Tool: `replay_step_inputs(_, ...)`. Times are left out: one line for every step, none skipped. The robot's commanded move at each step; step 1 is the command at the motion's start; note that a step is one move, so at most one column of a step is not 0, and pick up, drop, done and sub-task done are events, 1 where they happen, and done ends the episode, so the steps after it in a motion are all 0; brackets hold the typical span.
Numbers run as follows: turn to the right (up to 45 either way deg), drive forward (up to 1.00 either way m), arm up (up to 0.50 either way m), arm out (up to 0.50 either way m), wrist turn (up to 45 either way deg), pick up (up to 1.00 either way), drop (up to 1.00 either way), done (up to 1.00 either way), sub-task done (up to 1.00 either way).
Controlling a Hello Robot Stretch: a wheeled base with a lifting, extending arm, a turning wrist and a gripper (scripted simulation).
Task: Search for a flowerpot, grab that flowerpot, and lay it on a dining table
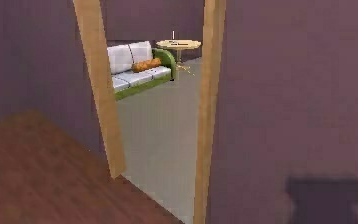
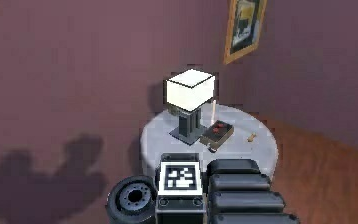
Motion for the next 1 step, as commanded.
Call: replay_step_inputs(-33.0, 0.00, 0.00, 0.00, 0.0, 0.00, 0.00, 0.00, 0.00)
